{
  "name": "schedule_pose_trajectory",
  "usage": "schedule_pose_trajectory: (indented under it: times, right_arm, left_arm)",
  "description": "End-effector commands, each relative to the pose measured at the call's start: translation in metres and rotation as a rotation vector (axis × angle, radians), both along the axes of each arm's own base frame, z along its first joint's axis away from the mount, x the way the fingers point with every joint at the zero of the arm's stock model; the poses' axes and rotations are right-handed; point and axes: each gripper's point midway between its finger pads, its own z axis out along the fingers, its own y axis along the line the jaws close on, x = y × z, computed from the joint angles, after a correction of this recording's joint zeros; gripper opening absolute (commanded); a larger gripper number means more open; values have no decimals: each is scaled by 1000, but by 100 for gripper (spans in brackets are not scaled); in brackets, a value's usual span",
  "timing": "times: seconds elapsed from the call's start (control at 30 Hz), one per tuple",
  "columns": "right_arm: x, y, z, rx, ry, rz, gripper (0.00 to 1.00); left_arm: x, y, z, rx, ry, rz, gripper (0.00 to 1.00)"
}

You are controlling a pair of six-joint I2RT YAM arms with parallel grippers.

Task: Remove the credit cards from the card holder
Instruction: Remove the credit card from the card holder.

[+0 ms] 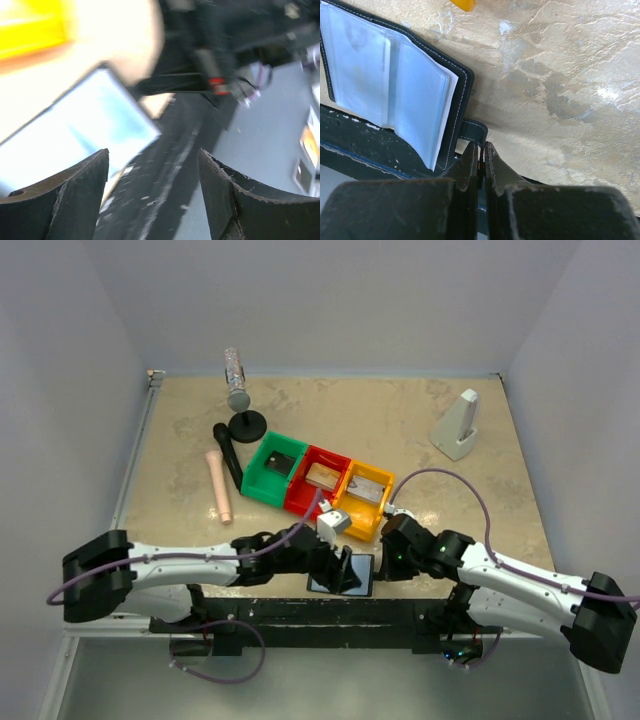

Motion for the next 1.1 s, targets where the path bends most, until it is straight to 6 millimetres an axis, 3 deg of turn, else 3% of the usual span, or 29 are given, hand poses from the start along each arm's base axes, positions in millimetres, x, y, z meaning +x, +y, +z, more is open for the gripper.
schedule_pose_trajectory:
  times: [0.0,0.1,0.37,0.73,0.9,1.07]
  right_arm:
    - [3,2,4,23,-18,-21,0]
    - [3,2,4,23,-18,-19,0]
    - [3,2,3,22,-16,-17,0]
    - [3,2,4,25,-18,-18,0]
    - [3,3,4,23,-18,-16,0]
    - [4,3,5,25,-20,-14,0]
  left_arm:
    - [35,42,-9,-17,-7,229,77]
    - [42,55,-22,36,-5,270,77]
    - [41,58,-56,106,63,311,77]
    - [39,47,-52,79,66,270,76]
    - [44,54,-44,76,38,300,76]
    - [54,67,-24,52,-24,363,76]
